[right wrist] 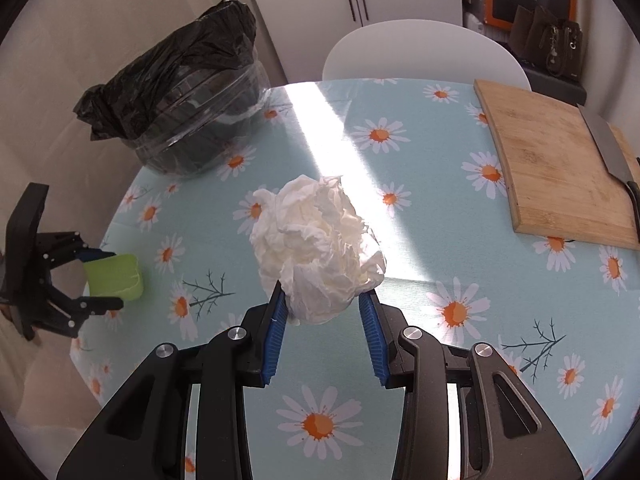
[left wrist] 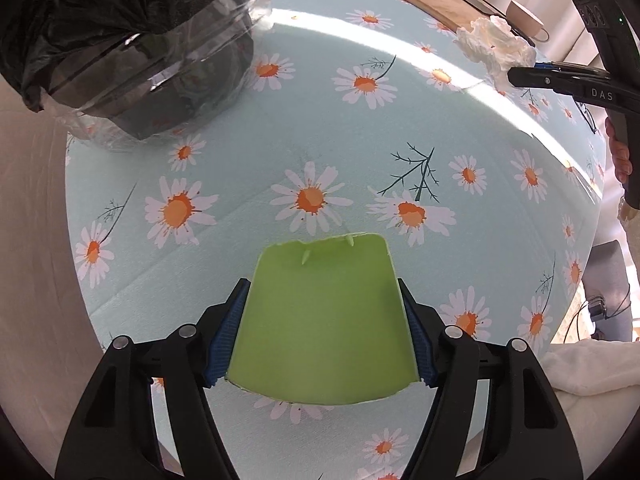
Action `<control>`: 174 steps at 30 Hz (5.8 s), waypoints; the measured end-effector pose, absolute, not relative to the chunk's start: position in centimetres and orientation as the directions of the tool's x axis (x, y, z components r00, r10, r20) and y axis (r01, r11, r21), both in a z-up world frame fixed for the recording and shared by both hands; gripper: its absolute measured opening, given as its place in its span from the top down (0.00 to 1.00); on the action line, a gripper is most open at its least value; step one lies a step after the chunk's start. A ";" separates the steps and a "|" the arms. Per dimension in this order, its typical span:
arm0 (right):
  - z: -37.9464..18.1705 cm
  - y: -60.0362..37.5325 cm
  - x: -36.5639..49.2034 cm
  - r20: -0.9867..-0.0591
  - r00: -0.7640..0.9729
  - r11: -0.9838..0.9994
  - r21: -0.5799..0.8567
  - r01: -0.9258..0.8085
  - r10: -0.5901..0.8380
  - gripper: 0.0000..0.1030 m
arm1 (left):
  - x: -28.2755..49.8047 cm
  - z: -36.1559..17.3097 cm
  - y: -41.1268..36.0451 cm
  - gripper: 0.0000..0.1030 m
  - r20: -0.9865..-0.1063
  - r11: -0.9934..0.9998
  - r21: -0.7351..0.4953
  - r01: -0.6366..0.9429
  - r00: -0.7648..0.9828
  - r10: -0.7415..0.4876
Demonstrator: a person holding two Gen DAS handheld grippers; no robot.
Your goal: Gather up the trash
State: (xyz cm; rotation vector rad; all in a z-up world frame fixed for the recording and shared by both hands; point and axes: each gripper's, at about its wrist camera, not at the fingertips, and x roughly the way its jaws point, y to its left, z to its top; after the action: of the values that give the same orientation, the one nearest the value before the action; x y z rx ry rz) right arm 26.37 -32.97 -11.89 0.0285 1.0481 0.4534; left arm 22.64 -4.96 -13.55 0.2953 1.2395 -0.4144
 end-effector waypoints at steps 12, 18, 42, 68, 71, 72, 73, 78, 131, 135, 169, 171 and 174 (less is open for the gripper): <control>-4.7 -31.0 28.6 -0.718 0.537 0.880 0.235 -0.412 0.443 0.67 | 22.6 -4.2 1.1 0.33 -0.870 0.946 0.055 0.320 0.480 -0.112; -1.1 -28.7 30.6 -0.662 0.568 0.854 0.231 -0.466 0.489 0.67 | 23.8 0.7 2.7 0.33 -0.808 0.954 0.054 0.296 0.574 -0.133; 3.3 -16.4 41.2 -0.664 0.481 0.752 0.193 -0.630 0.573 0.65 | 36.5 5.4 3.9 0.32 -0.746 0.921 0.047 0.386 0.627 -0.225; 3.7 -20.8 35.6 -0.636 0.547 0.773 0.126 -0.622 0.544 0.11 | 28.3 4.3 3.7 0.06 -0.653 0.981 0.037 0.192 0.747 -0.122; 3.9 -21.5 33.9 -0.638 0.548 0.771 0.117 -0.626 0.542 0.10 | 26.5 4.2 3.5 0.06 -0.650 0.985 0.026 0.172 0.752 -0.114; 3.9 -21.6 33.3 -0.638 0.548 0.769 0.112 -0.629 0.541 0.10 | 25.9 4.1 3.4 0.06 -0.651 0.986 0.024 0.165 0.751 -0.110; 3.9 -21.8 32.7 -0.640 0.547 0.768 0.107 -0.632 0.540 0.10 | 25.3 3.9 3.3 0.06 -0.655 0.987 0.020 0.159 0.748 -0.108; 3.8 -22.7 29.8 -0.649 0.536 0.755 0.091 -0.650 0.539 0.10 | 22.6 3.2 2.9 0.06 -0.654 0.996 0.025 0.085 0.755 -0.048; 4.5 -27.7 19.6 -0.573 0.645 0.801 0.034 -0.598 0.506 0.09 | 14.2 3.8 -0.5 0.06 -0.610 0.994 0.080 0.080 0.792 -0.014; 4.5 -27.7 19.7 -0.571 0.647 0.800 0.030 -0.599 0.506 0.08 | 14.3 3.8 -0.6 0.06 -0.619 0.993 0.091 0.074 0.786 -0.002; 3.3 -28.3 19.2 -0.589 0.635 0.800 0.034 -0.599 0.500 0.08 | 12.8 3.9 -1.2 0.06 -0.615 0.994 0.088 0.069 0.788 0.000; 3.3 -28.3 19.2 -0.590 0.636 0.802 0.033 -0.596 0.497 0.08 | 12.8 3.9 -1.3 0.06 -0.615 0.993 0.096 0.071 0.788 0.003; 3.3 -28.3 19.2 -0.593 0.639 0.801 0.016 -0.599 0.490 0.08 | 12.6 4.0 -1.4 0.06 -0.611 0.992 0.102 0.073 0.791 0.005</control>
State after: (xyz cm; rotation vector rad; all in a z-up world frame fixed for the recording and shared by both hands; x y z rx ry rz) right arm 19.17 -28.26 3.35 -0.1889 0.6174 0.6252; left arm 12.62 -1.44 3.99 0.1228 0.6572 -0.0364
